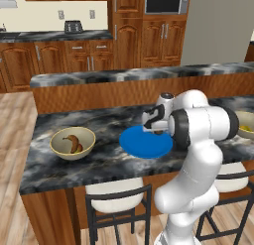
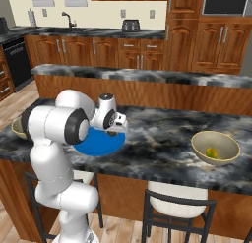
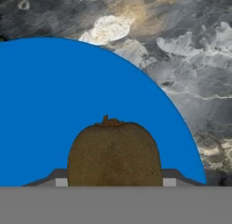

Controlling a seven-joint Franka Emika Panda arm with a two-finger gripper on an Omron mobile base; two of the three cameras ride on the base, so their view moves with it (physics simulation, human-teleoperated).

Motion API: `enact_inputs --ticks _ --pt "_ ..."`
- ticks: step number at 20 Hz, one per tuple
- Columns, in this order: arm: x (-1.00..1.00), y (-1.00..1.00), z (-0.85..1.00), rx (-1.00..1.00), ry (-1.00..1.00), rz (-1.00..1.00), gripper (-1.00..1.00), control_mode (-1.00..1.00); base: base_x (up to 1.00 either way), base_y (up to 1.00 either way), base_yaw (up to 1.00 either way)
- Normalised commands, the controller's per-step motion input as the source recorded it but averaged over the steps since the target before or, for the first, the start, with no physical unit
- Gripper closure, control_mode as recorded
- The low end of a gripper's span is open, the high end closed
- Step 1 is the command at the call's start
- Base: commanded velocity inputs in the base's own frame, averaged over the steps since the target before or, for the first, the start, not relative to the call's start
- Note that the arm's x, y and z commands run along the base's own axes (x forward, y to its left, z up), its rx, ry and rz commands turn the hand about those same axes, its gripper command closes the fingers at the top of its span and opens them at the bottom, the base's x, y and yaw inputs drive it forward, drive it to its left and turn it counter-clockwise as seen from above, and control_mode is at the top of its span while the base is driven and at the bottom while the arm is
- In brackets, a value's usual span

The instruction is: Take the fruits from the plate on the dining counter and place two fruits in each bowl.

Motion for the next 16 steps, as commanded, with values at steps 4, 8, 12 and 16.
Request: enact_inputs --ticks 4,8,12,16 --pt "-0.76 0.00 0.78 0.00 0.00 -0.03 1.00 -1.00 0.00 0.00 0.00" --pt "-0.98 0.00 0.62 0.00 0.00 0.00 1.00 -1.00 0.00 0.00 0.00" --pt "-0.92 0.03 0.47 0.00 -0.01 0.00 1.00 -1.00 0.00 0.00 0.00" --pt "-0.58 0.11 0.68 0.00 0.00 0.00 1.00 -1.00 0.00 0.00 0.00"
